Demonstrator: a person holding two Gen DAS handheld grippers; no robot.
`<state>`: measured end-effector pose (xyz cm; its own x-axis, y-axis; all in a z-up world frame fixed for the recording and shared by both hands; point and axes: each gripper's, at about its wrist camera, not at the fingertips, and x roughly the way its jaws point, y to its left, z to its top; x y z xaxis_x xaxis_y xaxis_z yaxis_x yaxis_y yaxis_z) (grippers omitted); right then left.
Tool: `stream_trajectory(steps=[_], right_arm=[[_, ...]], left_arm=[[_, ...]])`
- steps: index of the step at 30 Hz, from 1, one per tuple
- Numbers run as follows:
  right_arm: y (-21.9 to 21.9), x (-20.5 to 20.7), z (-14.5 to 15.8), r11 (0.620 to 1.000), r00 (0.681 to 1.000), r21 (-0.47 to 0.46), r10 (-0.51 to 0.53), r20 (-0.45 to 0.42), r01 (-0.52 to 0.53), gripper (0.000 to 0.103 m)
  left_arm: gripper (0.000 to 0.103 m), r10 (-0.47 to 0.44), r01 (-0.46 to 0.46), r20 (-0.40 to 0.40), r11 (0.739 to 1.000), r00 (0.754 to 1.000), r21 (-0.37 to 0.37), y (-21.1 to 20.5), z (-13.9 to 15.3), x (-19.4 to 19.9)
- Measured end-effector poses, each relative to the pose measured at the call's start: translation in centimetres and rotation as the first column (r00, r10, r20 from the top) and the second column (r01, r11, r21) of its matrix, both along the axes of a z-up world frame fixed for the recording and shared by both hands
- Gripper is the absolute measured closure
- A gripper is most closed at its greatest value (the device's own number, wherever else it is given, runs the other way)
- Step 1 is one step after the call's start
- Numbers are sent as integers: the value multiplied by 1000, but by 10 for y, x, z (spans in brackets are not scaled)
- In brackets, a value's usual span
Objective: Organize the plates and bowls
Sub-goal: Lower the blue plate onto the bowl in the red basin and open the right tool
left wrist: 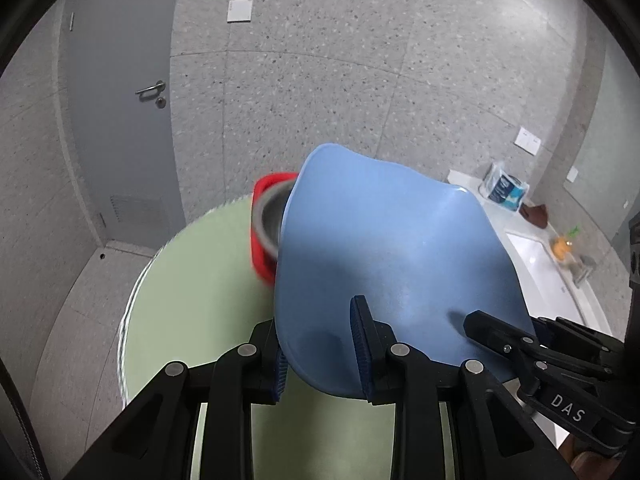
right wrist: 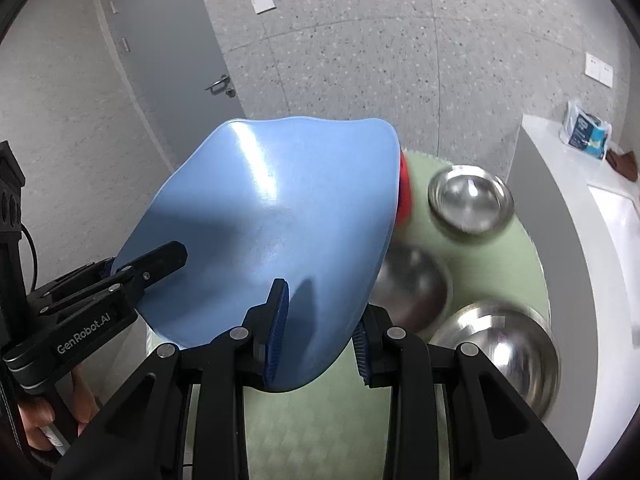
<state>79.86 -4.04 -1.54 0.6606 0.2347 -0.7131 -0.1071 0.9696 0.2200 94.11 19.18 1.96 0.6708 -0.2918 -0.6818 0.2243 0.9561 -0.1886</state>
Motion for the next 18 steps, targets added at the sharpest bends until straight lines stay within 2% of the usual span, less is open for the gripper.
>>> stream_trajectory(steps=[4,11,18], right_arm=[[-6,44,-5,1000,1000,-15,-11,-16,11,73],[-8,107,-25,999,996,-25,-29,-89,27,73],[6,139,-43,999,987,-51,-25,-159,17,73]], left_arm=[[78,-18,18,-20,1000,1000,17,-10,-16,67],[77,-33,35,-114,999,993,11,-19,-40,173],[77,-36,33,-207,999,978,-18,-18,-59,240]])
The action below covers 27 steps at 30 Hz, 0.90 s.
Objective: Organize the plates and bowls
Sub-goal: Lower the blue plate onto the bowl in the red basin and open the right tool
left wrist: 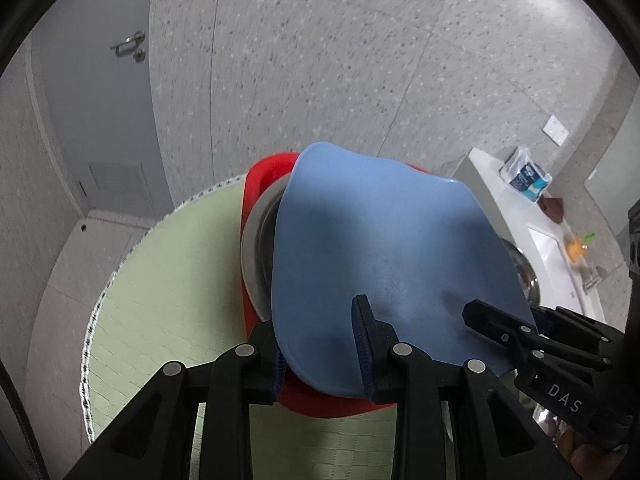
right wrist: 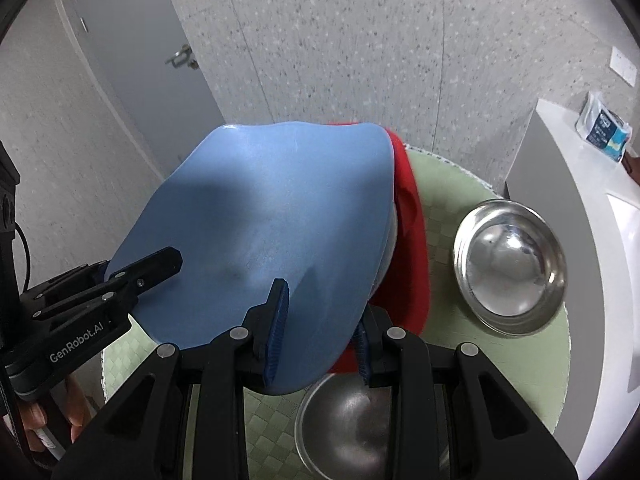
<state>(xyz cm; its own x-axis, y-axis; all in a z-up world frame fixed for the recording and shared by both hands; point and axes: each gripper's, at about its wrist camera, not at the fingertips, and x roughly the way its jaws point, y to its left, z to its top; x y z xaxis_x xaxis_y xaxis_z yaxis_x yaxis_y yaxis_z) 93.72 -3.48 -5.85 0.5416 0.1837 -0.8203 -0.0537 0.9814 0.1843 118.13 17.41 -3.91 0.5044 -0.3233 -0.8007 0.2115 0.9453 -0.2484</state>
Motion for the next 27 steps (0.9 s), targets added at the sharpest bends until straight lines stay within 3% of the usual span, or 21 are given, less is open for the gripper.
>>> stream_trajectory(steps=[5,9,11,12,16,21,27], right_arm=[[2,4,-8,1000,1000,1,-3,-27,3,72],[1,6,-10,1000,999,3,-7,-42,7,70],[1,4,-10,1000,999,2,-10,-40,10,58],[1,3,-8,1000,999,4,-10,-37,10,55],[4,-2,-1,1000,1000,6,6,-13,-6,50],[-1,-9,4,999,1000,27,24,4,-24,46],[-36,-26,29,997,997,61,36,71,-40,40]], left_arm=[[73,-3,3,-2,1000,1000,-10,-1,2,18],[70,-1,1,0,1000,1000,7,-2,5,6],[53,4,-4,-4,1000,1000,13,-3,6,6],[50,6,-6,-3,1000,1000,21,-5,5,0],[50,-3,3,2,999,1000,42,-14,7,-11],[27,56,-60,59,996,997,65,-15,19,-50],[20,149,-161,148,984,978,77,-33,45,-98]])
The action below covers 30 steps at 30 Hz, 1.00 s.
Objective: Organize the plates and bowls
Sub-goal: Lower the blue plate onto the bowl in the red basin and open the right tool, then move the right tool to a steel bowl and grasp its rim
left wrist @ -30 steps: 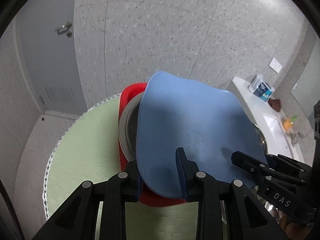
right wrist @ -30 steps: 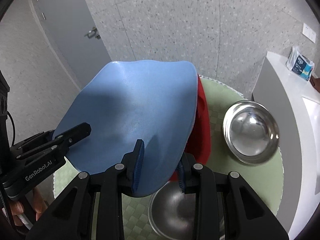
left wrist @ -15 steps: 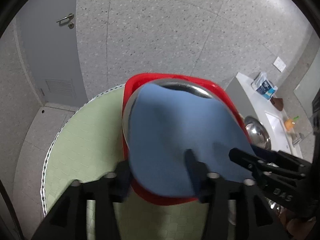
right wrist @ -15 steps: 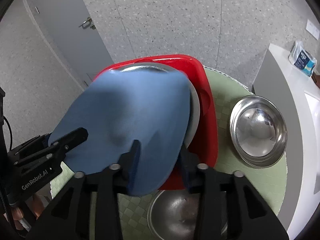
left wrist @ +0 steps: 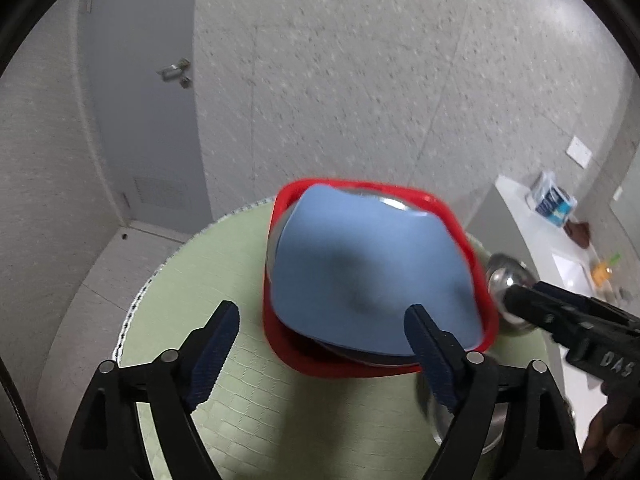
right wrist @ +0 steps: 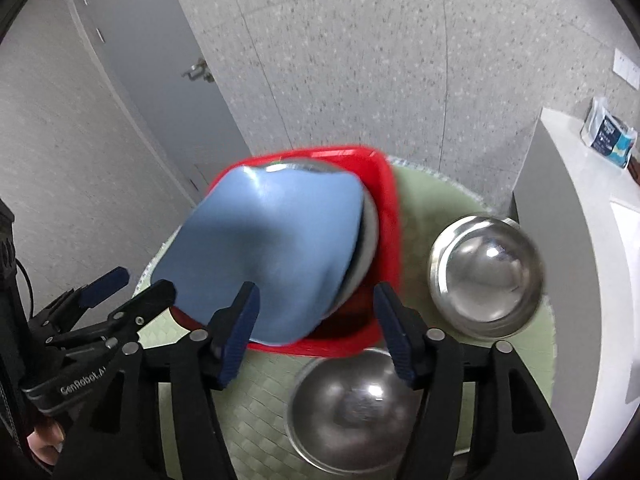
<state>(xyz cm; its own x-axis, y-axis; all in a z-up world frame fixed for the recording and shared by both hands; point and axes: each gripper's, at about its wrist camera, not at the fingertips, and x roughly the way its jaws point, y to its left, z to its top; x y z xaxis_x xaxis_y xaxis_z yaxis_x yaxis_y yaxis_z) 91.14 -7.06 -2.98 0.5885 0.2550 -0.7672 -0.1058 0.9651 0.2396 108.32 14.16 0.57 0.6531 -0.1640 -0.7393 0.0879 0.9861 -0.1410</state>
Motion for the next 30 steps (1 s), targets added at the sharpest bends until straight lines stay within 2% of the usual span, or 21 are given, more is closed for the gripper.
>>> stream_trajectory(steps=[8,12,16,20,23,30], right_arm=[[-83,-20,31,997,996,61,32,86,-37,35],[-122,-25,34,996,993,59,63,96,-69,33],[-161,-21,26,995,994,67,71,78,-76,32],[-191,-16,14,994,996,83,67,56,-72,32],[-209,-9,-1,993,998,99,65,24,-67,32],[-228,18,-51,986,993,153,75,-95,-60,32]], left_arm=[[14,46,-45,71,999,996,-14,-94,30,-72],[8,62,-62,89,998,994,-10,-137,37,-98],[8,60,-61,66,998,996,11,-180,36,-111],[6,57,-58,22,998,998,18,-207,37,-98],[6,45,-43,-23,998,999,54,-229,33,-80],[6,52,-43,-126,996,991,73,-259,14,-35]])
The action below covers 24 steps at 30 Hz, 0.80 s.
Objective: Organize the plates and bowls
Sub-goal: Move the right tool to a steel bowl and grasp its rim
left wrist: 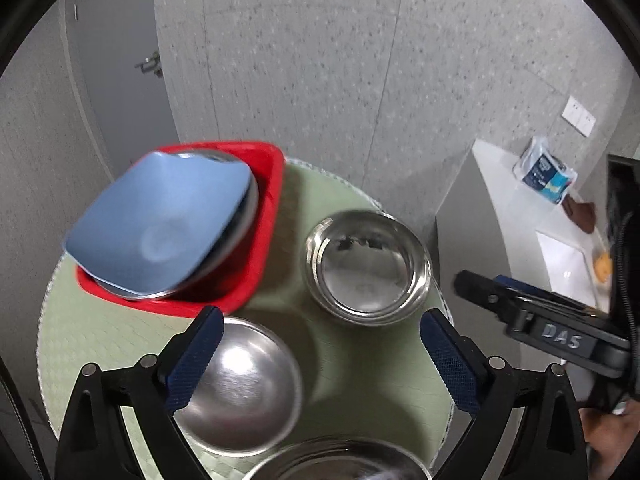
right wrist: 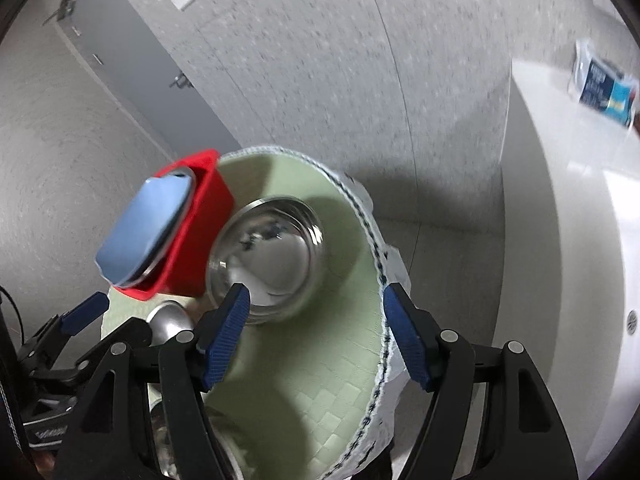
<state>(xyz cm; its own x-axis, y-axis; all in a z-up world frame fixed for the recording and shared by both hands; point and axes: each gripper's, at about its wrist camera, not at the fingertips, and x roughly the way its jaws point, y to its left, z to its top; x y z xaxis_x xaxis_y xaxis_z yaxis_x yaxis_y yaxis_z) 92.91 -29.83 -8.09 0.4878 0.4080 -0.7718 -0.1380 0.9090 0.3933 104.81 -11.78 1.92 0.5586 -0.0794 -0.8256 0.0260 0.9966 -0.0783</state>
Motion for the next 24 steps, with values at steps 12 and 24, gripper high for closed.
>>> stream_trajectory(steps=[12,24], right_arm=[[7,50,-59,995,992,79,63,-111,-55,33],[11,64,-79,985,986,144,112,-122,-94,73]], left_arm=[[17,29,-24,-157,999,987,34,-15,-61,95],[71,6,7,-239,999,971,52,-31,-114,158]])
